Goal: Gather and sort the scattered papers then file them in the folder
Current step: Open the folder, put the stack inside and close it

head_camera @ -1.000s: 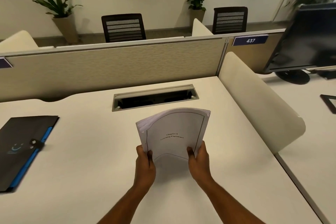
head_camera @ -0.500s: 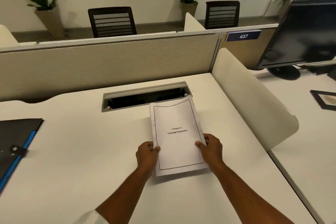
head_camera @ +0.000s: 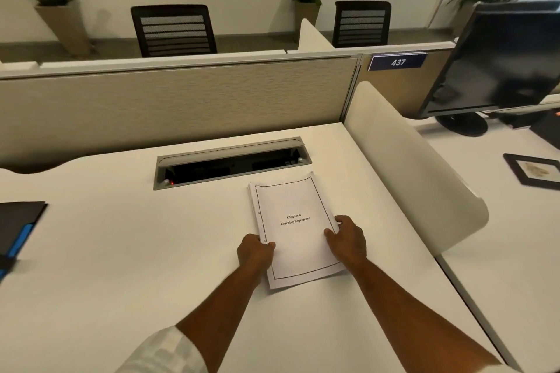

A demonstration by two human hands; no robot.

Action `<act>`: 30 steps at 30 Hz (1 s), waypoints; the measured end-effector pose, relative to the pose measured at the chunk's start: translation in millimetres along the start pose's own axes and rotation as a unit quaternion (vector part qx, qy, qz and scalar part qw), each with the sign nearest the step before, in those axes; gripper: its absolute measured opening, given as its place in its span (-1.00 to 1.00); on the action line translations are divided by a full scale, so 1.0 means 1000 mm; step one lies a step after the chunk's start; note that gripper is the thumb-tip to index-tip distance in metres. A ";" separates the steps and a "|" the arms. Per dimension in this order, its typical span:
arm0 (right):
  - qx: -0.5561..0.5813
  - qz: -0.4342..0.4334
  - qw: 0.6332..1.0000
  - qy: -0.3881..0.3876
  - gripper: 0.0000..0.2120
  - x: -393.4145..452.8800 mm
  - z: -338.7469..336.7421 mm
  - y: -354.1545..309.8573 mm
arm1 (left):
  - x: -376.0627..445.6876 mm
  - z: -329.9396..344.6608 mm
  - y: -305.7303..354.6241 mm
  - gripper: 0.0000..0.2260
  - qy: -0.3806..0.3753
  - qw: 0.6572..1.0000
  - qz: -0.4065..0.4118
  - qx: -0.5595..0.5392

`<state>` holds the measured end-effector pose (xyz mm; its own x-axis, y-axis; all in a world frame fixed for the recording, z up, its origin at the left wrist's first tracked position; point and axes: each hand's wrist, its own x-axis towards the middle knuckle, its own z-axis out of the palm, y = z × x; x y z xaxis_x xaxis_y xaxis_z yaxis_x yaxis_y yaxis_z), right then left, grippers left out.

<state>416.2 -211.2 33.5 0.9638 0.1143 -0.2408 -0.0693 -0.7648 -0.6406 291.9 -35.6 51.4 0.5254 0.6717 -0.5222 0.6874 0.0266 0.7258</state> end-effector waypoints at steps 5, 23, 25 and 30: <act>-0.062 -0.020 0.998 0.018 -0.48 -0.006 -0.001 0.002 | -0.005 -0.001 0.003 -0.60 -0.007 0.998 -0.018 0.054; -0.164 -0.014 0.984 -0.066 -0.36 -0.040 -0.021 -0.020 | -0.036 -0.025 -0.010 -0.27 -0.163 0.985 -0.025 -0.045; -0.168 -0.034 0.984 -0.054 -0.39 -0.047 -0.020 -0.023 | -0.041 -0.029 -0.019 -0.21 -0.175 0.984 -0.020 -0.021; -0.149 -0.055 0.985 -0.073 -0.38 -0.068 -0.006 -0.022 | -0.050 -0.047 -0.041 -0.24 -0.154 0.988 -0.017 -0.007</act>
<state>354.0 -206.0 68.1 0.9127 0.2796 -0.2981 0.1321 -0.8921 -0.4322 213.9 -35.8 69.4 0.6313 0.4141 -0.6557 0.7008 0.0574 0.7110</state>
